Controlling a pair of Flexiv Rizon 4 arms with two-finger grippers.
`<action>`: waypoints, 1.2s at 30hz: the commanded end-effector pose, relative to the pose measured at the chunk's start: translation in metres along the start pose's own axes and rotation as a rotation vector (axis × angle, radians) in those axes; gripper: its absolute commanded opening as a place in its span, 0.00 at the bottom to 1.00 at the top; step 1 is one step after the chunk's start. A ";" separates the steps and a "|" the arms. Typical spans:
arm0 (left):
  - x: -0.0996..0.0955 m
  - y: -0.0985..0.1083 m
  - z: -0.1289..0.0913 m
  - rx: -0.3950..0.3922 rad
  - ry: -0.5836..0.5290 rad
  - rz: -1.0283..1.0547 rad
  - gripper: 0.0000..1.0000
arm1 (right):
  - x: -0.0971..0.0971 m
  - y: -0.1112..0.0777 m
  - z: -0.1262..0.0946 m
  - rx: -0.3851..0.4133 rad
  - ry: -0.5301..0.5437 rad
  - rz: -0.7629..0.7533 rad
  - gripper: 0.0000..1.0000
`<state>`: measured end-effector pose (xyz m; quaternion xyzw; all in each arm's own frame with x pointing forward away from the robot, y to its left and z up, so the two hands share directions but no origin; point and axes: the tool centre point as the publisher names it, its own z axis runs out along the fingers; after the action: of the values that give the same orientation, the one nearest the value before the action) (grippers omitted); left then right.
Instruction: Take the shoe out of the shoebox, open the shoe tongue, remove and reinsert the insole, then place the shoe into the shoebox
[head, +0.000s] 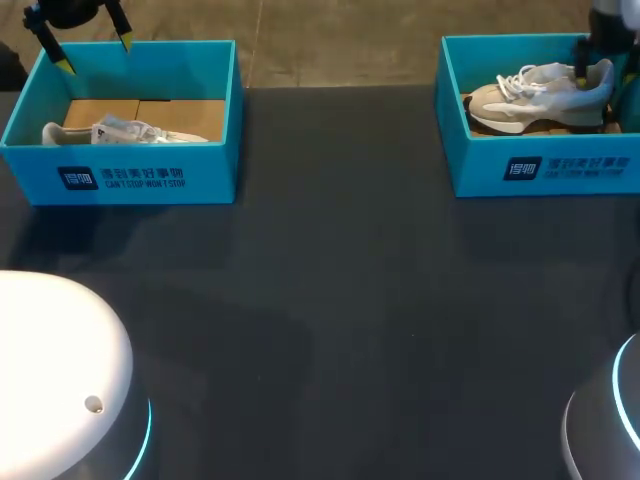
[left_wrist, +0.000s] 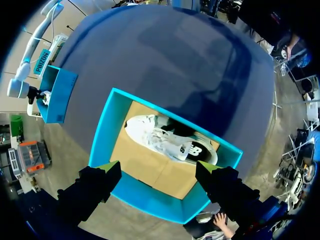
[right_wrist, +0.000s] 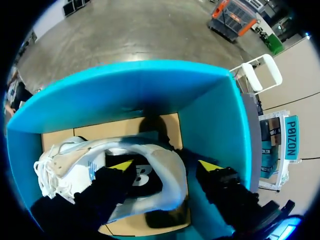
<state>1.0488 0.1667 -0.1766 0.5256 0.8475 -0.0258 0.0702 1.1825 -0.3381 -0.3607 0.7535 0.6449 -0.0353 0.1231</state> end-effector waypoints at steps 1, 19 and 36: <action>0.000 0.000 0.000 -0.001 0.002 0.000 1.00 | 0.004 0.008 0.010 0.025 -0.018 -0.004 0.67; 0.000 0.000 0.000 -0.001 0.002 0.000 1.00 | 0.001 0.003 0.034 0.074 -0.045 0.013 0.50; 0.000 0.000 0.000 -0.001 0.002 0.000 1.00 | -0.008 -0.005 0.023 0.099 -0.083 0.038 0.00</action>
<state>1.0487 0.1668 -0.1766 0.5255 0.8475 -0.0258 0.0701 1.1737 -0.3541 -0.3819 0.7674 0.6236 -0.0874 0.1206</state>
